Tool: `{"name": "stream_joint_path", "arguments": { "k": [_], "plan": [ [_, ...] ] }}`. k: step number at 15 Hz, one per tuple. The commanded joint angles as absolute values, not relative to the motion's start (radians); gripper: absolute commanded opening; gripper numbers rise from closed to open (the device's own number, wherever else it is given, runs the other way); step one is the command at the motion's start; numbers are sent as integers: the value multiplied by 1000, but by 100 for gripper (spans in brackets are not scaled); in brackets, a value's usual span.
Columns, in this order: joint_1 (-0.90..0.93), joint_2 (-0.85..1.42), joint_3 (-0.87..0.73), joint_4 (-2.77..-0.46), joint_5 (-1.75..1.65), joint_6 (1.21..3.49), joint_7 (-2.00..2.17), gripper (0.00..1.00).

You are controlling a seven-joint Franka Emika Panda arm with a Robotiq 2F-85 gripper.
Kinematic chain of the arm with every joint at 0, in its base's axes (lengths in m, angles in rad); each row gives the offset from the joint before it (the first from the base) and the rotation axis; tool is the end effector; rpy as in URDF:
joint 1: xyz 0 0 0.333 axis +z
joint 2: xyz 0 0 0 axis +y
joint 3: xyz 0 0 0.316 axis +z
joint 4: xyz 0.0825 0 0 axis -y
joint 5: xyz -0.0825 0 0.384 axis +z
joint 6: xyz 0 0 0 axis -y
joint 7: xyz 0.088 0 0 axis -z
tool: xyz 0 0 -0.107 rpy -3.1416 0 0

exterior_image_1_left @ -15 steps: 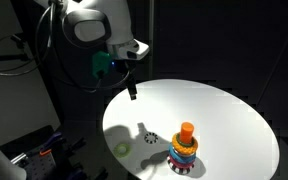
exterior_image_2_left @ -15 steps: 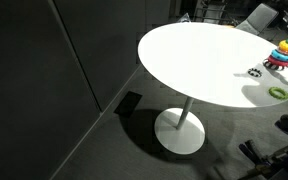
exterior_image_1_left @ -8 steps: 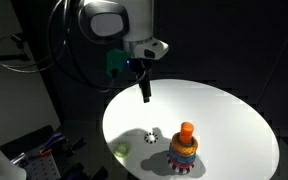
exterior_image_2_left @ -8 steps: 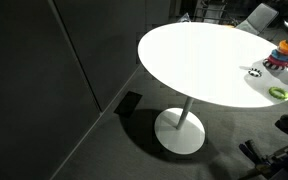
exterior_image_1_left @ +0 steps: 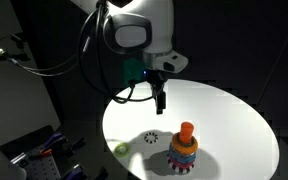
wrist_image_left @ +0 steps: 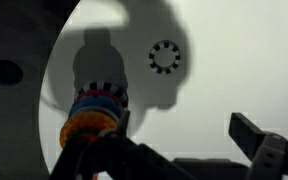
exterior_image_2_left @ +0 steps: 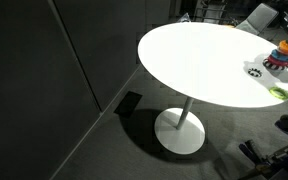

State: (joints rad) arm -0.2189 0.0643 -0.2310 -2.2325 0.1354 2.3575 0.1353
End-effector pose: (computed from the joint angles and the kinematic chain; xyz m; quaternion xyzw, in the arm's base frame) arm 0.4863 -0.2323 0.3493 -0.9419 0.3317 -0.0376 0.0365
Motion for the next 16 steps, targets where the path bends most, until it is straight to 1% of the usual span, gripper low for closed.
{"name": "stream_joint_path", "arguments": {
  "k": [1,8,16],
  "plan": [
    [-233,125,-234,-2180,161,2375,120,100],
    [-237,164,-252,-2206,121,2525,148,100],
    [-240,189,-301,-2216,36,2547,173,100]
  ]
}}
